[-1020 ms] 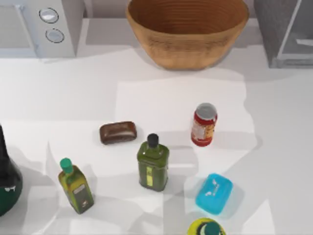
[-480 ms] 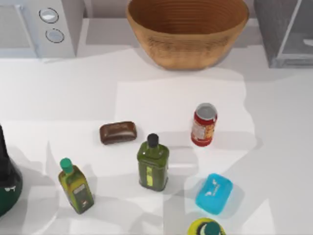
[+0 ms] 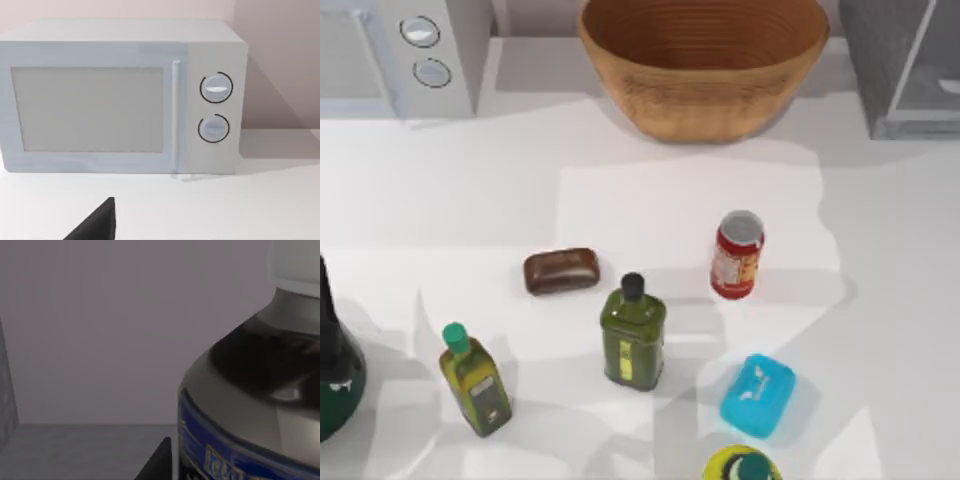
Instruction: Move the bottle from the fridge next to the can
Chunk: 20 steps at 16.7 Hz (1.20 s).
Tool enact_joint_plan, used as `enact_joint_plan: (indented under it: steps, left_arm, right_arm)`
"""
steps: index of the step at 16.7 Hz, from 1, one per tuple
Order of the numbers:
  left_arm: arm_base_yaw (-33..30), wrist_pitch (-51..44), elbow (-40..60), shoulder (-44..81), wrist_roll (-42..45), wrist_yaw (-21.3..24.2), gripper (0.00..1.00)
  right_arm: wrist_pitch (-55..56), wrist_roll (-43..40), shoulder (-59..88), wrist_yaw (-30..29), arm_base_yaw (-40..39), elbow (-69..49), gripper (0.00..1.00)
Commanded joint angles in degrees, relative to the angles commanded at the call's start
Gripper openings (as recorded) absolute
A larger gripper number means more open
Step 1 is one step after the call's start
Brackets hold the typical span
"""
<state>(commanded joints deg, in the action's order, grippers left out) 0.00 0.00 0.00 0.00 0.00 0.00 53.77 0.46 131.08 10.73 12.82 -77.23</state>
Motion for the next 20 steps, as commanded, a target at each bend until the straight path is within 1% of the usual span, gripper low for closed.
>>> enact_joint_plan:
  steps: [5, 11, 17, 20]
  left_arm:
    - [0.0, 0.0, 0.0, 0.0, 0.0, 0.0, 1.0]
    - [0.0, 0.0, 0.0, 0.0, 0.0, 0.0, 1.0]
    - [0.0, 0.0, 0.0, 0.0, 0.0, 0.0, 1.0]
    - [0.0, 0.0, 0.0, 0.0, 0.0, 0.0, 1.0]
  right_arm:
    - [-0.91, 0.13, -1.04, 0.02, 0.19, -0.32, 0.0]
    - [-8.71, 0.14, -6.16, 0.1, 0.19, -2.43, 0.0]
    - [-8.42, 0.3, -6.96, 0.25, 0.34, -1.57, 0.0]
    - [-6.35, 0.56, -11.21, 1.17, 1.11, 4.12, 0.0]
